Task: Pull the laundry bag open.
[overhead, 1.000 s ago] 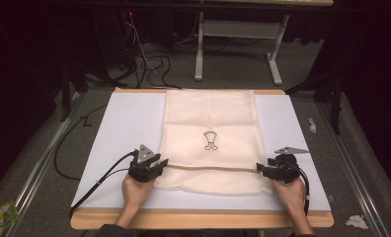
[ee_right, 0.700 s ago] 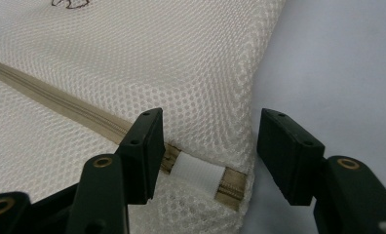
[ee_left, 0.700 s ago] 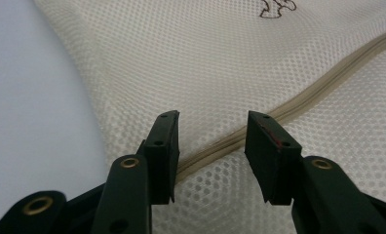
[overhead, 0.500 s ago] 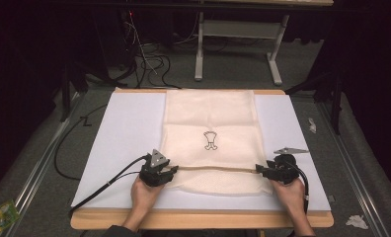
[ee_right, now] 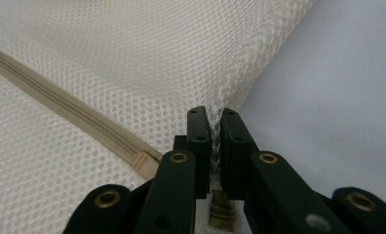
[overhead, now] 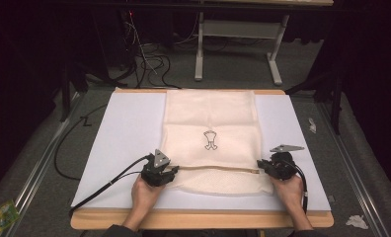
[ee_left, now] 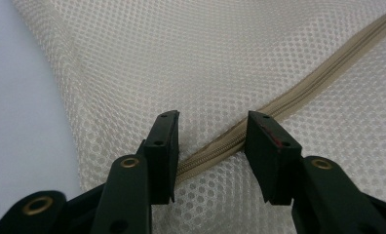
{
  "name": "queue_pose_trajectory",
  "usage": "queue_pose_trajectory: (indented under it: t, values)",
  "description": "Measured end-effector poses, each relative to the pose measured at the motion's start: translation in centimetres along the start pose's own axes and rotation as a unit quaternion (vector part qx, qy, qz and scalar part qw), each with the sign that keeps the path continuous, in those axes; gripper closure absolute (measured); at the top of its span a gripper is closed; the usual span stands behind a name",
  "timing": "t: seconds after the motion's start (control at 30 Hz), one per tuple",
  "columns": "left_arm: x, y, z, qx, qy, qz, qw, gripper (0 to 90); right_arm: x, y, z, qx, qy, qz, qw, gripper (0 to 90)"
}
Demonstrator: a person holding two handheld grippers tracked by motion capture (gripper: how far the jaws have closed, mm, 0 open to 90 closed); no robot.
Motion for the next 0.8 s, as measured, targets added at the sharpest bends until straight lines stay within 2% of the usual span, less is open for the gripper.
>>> queue_pose_trajectory:
  t: [0.1, 0.13, 0.2, 0.37, 0.43, 0.47, 0.53, 0.57, 0.6, 0.63, 0.77, 0.8]
  values:
    - [-0.2, 0.0, 0.0, 0.003, 0.008, 0.003, 1.0000, 55.3, -0.1, 0.4, 0.0, -0.009, -0.005, -0.009, 0.9999, 86.8]
    - [-0.3, 0.0, 0.0, 0.001, 0.004, 0.007, 1.0000, 54.2, -0.2, 0.5, -0.1, -0.011, -0.003, -0.013, 0.9999, 86.9]
    - [-0.4, 0.0, 0.0, 0.003, 0.009, 0.007, 0.9999, 52.3, -0.3, 0.7, 0.0, -0.012, 0.004, -0.015, 0.9998, 87.0]
    - [-0.9, 0.1, -0.2, 0.019, 0.035, 0.005, 0.9992, 51.1, -0.9, 1.3, 0.2, -0.018, 0.013, -0.022, 0.9995, 87.2]
    - [-0.9, 0.0, -0.3, 0.023, 0.038, 0.006, 0.9990, 51.4, -1.0, 1.4, 0.2, -0.020, 0.013, -0.024, 0.9994, 87.2]
    - [-0.9, 0.0, -0.4, 0.025, 0.037, 0.007, 0.9990, 51.3, -1.0, 1.4, 0.2, -0.021, 0.015, -0.026, 0.9993, 87.2]
    - [-1.2, 0.0, -1.0, 0.023, 0.022, 0.013, 0.9994, 50.5, -1.1, 1.6, 0.2, -0.024, 0.011, -0.029, 0.9993, 87.2]
    - [-2.0, 0.1, -1.9, 0.031, 0.011, 0.010, 0.9994, 49.7, -1.1, 1.7, 0.3, -0.026, 0.009, -0.027, 0.9993, 87.2]
    - [-2.0, 0.1, -1.9, 0.031, 0.011, 0.010, 0.9994, 49.1, -1.1, 1.7, 0.3, -0.026, 0.009, -0.026, 0.9993, 87.2]
    - [-2.7, 0.2, -2.5, 0.040, 0.010, 0.002, 0.9992, 49.1, -1.1, 1.8, 0.4, -0.026, 0.010, -0.028, 0.9992, 87.2]
    - [-3.7, 0.1, -3.5, 0.054, 0.012, 0.001, 0.9984, 49.3, -1.3, 1.9, 0.4, -0.029, 0.011, -0.033, 0.9990, 87.2]
    - [-4.2, 0.1, -4.0, 0.057, 0.003, 0.000, 0.9983, 49.3, -1.3, 2.0, 0.4, -0.031, 0.012, -0.034, 0.9989, 87.2]
Point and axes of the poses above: each handheld gripper's, and its own axes: y roughly backward along the jaws, x roughly out of its underside, z roughly to its left, the point moved 7 cm from there along -y, roughly forward along the jaws, and after that the axes turned 12 degrees about -x, right-handed, at the moved point
